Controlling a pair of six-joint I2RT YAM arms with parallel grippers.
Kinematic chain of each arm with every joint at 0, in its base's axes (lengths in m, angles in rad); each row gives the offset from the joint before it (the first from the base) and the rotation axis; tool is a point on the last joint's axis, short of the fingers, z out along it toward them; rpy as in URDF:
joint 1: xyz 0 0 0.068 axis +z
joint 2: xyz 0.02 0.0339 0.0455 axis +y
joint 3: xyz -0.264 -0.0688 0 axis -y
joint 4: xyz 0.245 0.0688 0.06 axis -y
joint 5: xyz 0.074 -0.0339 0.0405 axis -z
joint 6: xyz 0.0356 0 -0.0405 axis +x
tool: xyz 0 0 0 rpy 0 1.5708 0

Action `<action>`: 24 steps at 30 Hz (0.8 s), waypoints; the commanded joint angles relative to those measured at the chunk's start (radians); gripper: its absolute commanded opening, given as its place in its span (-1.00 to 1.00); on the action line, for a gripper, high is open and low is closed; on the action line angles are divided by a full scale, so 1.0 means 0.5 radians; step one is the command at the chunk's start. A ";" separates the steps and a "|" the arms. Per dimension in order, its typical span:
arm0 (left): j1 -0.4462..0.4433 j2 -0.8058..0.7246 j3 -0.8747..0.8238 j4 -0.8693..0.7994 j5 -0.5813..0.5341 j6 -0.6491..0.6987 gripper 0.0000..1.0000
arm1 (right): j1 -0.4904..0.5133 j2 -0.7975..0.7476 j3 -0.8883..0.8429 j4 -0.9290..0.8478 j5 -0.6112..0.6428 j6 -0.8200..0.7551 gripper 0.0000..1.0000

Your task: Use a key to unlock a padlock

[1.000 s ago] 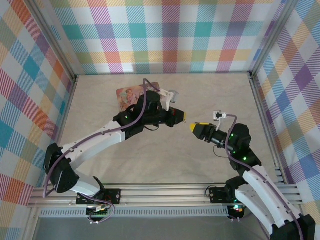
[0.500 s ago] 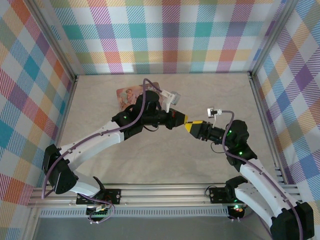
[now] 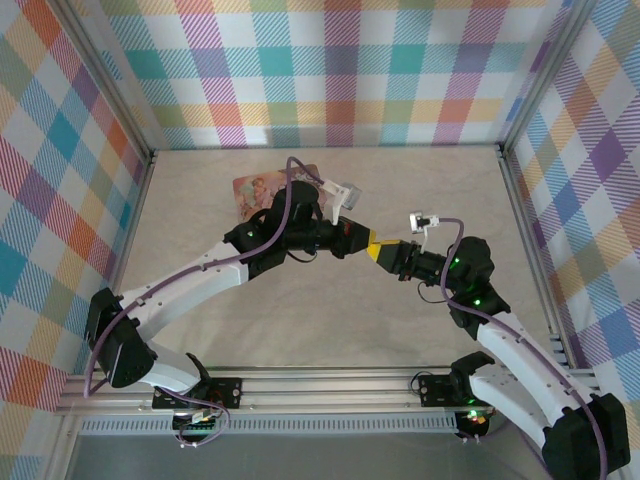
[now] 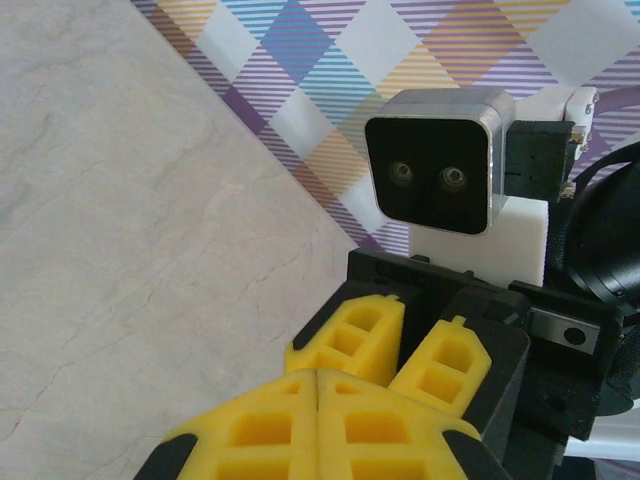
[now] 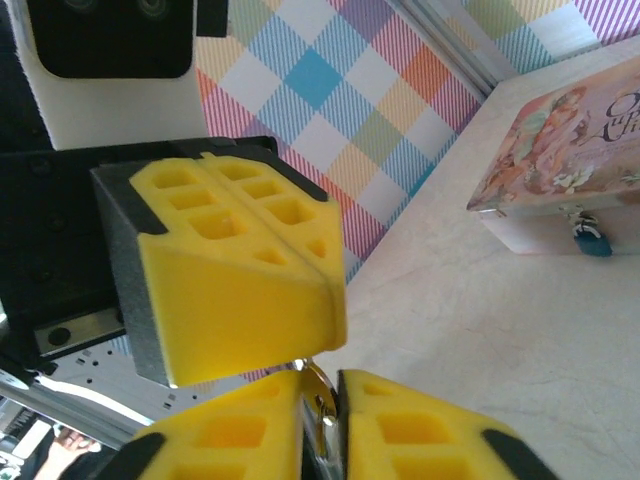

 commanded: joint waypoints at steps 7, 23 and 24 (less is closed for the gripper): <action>0.021 -0.017 0.020 0.005 -0.054 0.002 -1.00 | 0.019 -0.019 0.035 0.018 0.001 -0.022 -0.99; 0.224 -0.099 0.027 -0.266 -0.450 -0.016 0.15 | 0.020 -0.214 0.060 -0.608 0.197 -0.335 -1.00; 0.248 -0.087 0.031 -0.336 -0.482 -0.010 0.24 | 0.020 -0.225 0.062 -0.664 0.219 -0.358 -1.00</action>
